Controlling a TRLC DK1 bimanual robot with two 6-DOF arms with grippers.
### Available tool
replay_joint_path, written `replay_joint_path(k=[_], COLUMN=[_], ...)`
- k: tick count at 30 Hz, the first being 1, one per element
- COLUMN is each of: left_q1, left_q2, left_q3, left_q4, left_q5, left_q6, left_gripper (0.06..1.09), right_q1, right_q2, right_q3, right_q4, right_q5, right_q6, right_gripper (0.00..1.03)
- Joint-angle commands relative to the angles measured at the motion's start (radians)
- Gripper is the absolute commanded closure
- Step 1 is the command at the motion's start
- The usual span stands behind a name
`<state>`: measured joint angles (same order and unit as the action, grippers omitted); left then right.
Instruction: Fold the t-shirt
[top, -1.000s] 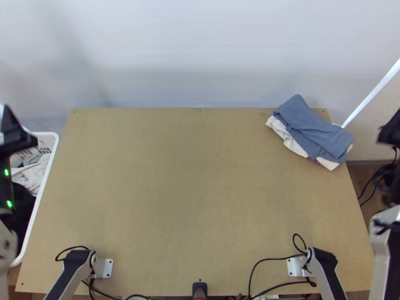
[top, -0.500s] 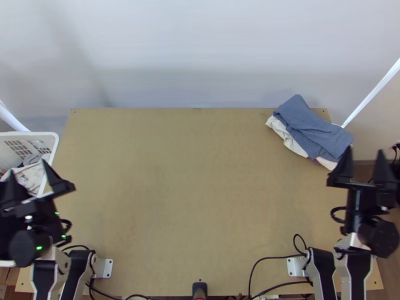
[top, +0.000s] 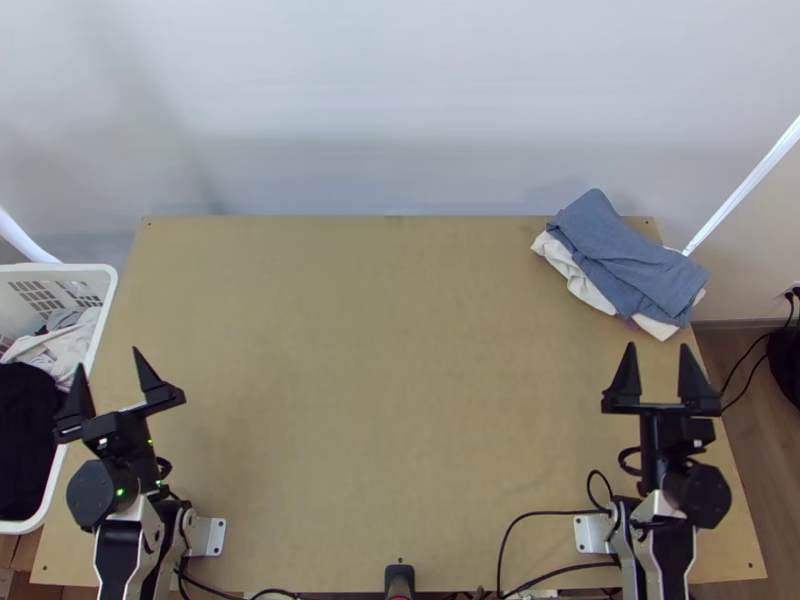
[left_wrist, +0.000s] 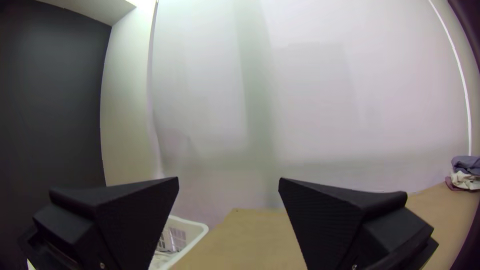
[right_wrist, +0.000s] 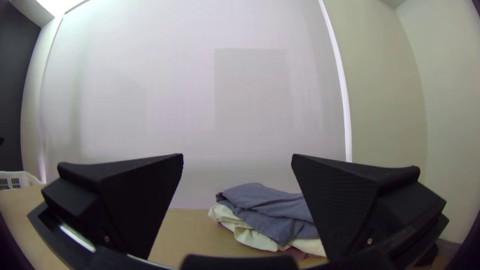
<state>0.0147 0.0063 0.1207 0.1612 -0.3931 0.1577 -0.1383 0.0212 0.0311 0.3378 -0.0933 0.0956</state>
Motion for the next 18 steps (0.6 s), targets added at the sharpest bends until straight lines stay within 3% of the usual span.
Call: replay_joint_path(k=[1, 7, 12, 18], left_q1=[-0.007, -0.004, -0.007, 0.010], left_q2=[-0.008, 0.008, 0.058, -0.009], left_q3=[-0.055, -0.107, -0.124, -0.124], left_q4=[-0.034, -0.117, -0.100, -0.098], left_q5=[0.000, 0.010, 0.065, 0.066], left_q6=[-0.053, -0.156, -0.195, -0.187], left_gripper=[0.11, 0.11, 0.11, 0.10], right_q1=[0.000, 0.009, 0.005, 0.006], right_q2=[-0.024, -0.024, -0.023, -0.023], right_q3=[-0.030, -0.026, -0.022, -0.022], right_q4=[-0.094, -0.329, -0.347, -0.347], right_q5=[0.037, 0.047, 0.090, 0.090], right_q6=[-0.017, 0.056, 0.056, 0.056], right_gripper=[0.05, 0.05, 0.05, 0.04])
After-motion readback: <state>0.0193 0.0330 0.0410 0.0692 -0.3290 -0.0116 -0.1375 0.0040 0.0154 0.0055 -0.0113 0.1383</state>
